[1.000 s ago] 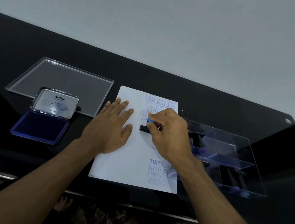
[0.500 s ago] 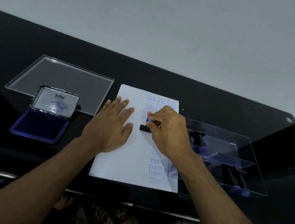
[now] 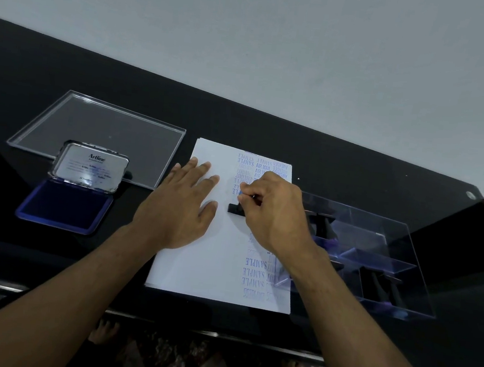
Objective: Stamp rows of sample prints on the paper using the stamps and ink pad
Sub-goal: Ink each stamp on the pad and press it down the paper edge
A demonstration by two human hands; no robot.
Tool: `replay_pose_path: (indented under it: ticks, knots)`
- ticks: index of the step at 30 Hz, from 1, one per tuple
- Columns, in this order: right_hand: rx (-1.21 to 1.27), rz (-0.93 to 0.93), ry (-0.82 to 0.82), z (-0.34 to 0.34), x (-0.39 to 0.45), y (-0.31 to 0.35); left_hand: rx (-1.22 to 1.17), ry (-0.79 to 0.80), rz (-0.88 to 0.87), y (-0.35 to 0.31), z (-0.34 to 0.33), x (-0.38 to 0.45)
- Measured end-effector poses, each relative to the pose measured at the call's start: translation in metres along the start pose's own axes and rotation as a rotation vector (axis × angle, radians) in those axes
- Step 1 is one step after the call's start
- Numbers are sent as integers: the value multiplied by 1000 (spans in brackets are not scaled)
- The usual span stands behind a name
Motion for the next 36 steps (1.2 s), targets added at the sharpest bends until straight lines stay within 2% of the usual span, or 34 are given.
replay_pose_path:
  ticks: [36]
  knots:
    - [-21,-19,36,-4,-1,0,14,-7,-6,0,0,-1]
Point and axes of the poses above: each hand's wrist, its own x-axis towards the middle knuckle, its own z-axis out of the back of the hand, y = z × x, the point moved 8 cm from there along x, towards the middle knuckle, and after that the axes turned 12 degrees about -z, right-handed, at the moved point
